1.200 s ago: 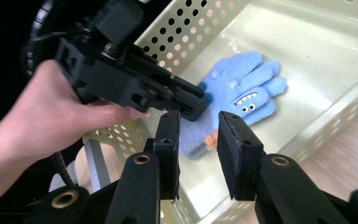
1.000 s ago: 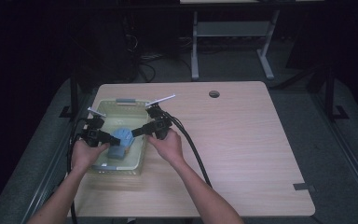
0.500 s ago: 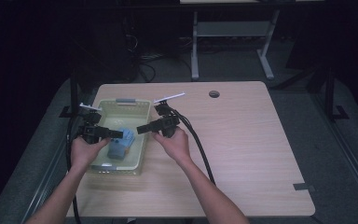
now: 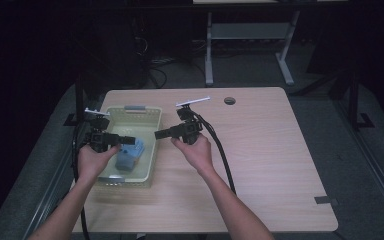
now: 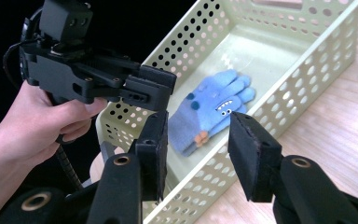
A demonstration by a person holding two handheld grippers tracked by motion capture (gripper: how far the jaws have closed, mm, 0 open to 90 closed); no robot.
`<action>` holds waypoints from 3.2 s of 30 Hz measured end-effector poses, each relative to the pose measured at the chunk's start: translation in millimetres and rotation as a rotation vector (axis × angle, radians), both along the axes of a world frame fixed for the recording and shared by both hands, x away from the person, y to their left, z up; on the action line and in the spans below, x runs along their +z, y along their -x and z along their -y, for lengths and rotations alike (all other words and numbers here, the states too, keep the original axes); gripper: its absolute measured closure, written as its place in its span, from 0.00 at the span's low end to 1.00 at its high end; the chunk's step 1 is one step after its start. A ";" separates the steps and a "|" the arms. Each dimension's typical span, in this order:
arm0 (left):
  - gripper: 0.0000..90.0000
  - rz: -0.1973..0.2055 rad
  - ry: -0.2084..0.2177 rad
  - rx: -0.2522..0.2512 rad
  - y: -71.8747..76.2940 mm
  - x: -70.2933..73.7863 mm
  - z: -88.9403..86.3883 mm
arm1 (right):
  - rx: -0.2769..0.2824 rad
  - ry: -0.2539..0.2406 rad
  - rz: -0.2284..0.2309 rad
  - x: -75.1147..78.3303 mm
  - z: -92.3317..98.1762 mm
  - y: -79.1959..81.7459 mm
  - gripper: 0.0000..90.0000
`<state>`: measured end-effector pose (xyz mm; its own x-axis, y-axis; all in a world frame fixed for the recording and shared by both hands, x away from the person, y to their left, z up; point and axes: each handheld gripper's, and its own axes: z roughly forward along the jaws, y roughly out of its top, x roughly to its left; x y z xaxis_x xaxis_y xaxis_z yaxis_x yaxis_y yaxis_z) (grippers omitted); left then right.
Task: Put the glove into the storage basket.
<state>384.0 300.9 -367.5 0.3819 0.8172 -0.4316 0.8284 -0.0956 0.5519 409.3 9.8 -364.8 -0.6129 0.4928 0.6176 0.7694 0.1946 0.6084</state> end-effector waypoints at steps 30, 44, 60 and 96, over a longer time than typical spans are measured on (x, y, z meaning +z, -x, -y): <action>0.44 0.065 0.065 -0.025 -2.4 7.1 37.6 | -0.057 -0.045 -0.008 -3.6 59.3 2.0 0.55; 0.41 0.095 0.057 -0.057 -2.0 15.9 66.8 | -0.099 -0.063 -0.002 -2.9 93.3 9.7 0.51; 0.38 0.115 0.059 -0.095 1.0 15.6 92.5 | -0.143 -0.068 -0.004 -4.7 123.2 23.1 0.49; 0.34 0.120 0.097 -0.184 13.0 10.5 140.7 | -0.237 -0.081 -0.017 -15.4 185.8 43.6 0.40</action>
<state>371.0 160.3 -357.0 0.5737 0.6861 -0.4473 0.7297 -0.1802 0.6596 365.7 -176.0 -380.2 -0.4754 0.5698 0.6703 0.7981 -0.0413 0.6011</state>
